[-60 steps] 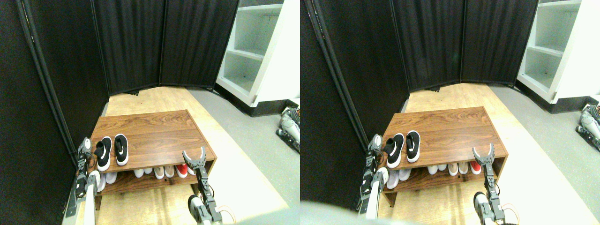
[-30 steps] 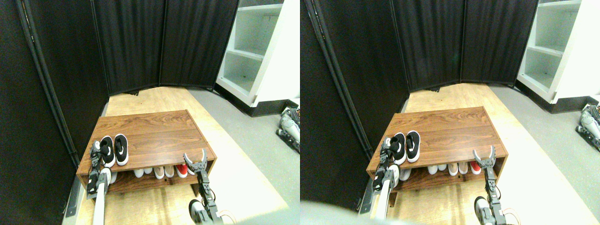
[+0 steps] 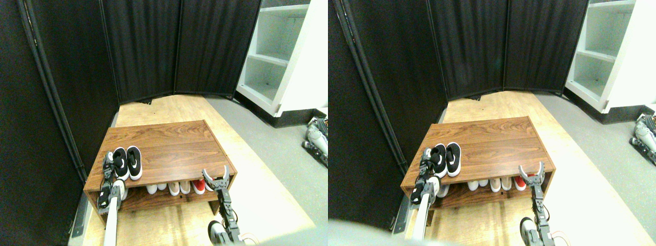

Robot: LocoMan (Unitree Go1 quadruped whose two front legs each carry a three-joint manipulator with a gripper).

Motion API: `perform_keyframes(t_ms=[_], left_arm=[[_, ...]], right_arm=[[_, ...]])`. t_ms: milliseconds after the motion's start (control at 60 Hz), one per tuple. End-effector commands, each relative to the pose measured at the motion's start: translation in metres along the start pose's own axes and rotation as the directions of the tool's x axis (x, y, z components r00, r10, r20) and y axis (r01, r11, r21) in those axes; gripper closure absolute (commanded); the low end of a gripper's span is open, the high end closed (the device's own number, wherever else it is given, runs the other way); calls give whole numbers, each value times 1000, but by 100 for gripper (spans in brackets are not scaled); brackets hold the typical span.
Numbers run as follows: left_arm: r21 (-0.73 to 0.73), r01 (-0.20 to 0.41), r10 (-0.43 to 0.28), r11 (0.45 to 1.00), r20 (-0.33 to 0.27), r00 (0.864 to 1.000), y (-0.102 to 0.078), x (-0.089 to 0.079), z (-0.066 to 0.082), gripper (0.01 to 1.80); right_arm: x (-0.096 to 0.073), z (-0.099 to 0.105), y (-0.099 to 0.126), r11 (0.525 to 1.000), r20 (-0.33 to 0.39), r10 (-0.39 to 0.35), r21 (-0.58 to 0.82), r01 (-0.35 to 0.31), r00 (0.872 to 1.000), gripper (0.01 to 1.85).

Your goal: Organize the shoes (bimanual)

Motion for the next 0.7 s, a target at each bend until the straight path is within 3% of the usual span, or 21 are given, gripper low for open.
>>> perform_keyframes(t_ms=[17, 100, 183, 233, 250, 317, 383, 517, 700], left_arm=[[3, 48, -48, 999, 11, 999, -7, 0, 5, 180], [-19, 42, -42, 999, 24, 999, -5, -1, 8, 180], [35, 110, -111, 993, 51, 992, 1, -2, 19, 180], [43, 117, -120, 992, 71, 990, 3, -4, 24, 180], [24, 136, -137, 990, 79, 987, 5, -8, 32, 180], [24, 157, -158, 987, 91, 983, 6, -15, 40, 180], [43, 186, -189, 982, 91, 978, 6, -35, 52, 180], [-38, 190, -186, 981, 98, 978, 2, -63, 56, 180], [-208, 185, -174, 961, 69, 982, 8, -98, 46, 180]], right_arm=[[1, 2, 8, 998, 16, 57, -5, -57, 998, 118], [1, 1, 8, 998, 18, 58, -10, -58, 998, 118], [2, 0, 8, 998, 16, 60, -26, -59, 998, 118], [3, -1, 8, 998, 14, 57, -26, -57, 998, 118], [3, -1, 7, 998, 9, 55, -22, -55, 998, 117], [4, -1, 7, 999, 7, 46, -6, -46, 999, 116], [3, -3, 8, 999, 5, 36, -8, -36, 999, 116], [5, -4, 8, 999, -2, 42, -6, -42, 999, 118], [5, -6, 8, 999, -1, 43, -20, -43, 999, 121]])
